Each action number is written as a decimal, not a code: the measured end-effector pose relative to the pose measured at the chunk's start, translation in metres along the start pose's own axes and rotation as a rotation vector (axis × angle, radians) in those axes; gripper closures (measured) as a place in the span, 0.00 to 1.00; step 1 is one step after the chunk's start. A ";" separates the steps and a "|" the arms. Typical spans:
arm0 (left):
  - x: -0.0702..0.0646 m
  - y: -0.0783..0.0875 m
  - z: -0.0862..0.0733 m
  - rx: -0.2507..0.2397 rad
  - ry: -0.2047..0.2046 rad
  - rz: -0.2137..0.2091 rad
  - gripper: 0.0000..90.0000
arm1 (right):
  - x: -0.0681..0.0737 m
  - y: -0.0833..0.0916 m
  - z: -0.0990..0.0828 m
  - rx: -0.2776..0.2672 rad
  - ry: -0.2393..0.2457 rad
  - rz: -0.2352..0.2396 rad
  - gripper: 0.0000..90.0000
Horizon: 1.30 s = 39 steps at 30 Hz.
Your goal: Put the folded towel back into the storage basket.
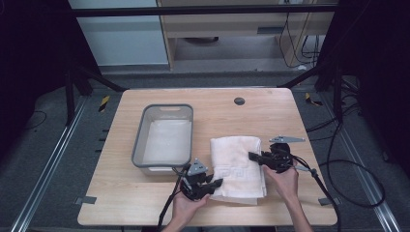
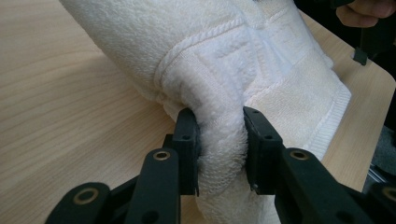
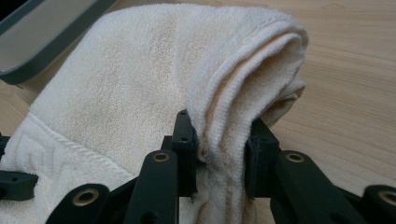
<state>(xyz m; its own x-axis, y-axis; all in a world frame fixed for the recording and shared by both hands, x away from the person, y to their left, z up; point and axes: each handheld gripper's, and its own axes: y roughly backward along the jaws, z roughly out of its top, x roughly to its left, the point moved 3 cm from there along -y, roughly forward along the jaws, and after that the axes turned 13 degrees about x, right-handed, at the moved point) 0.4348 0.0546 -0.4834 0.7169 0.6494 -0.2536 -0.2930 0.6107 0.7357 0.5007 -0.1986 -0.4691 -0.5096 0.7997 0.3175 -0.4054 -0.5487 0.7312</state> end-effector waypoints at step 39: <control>-0.008 0.047 0.013 -0.095 -0.041 0.020 0.76 | 0.033 0.036 0.022 -0.119 0.092 -0.018 0.78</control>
<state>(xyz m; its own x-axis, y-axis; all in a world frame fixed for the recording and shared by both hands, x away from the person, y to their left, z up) 0.4240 0.0721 -0.4390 0.7348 0.6441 -0.2124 -0.3648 0.6394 0.6769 0.4861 -0.1861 -0.4190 -0.5663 0.7872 0.2443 -0.4997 -0.5636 0.6578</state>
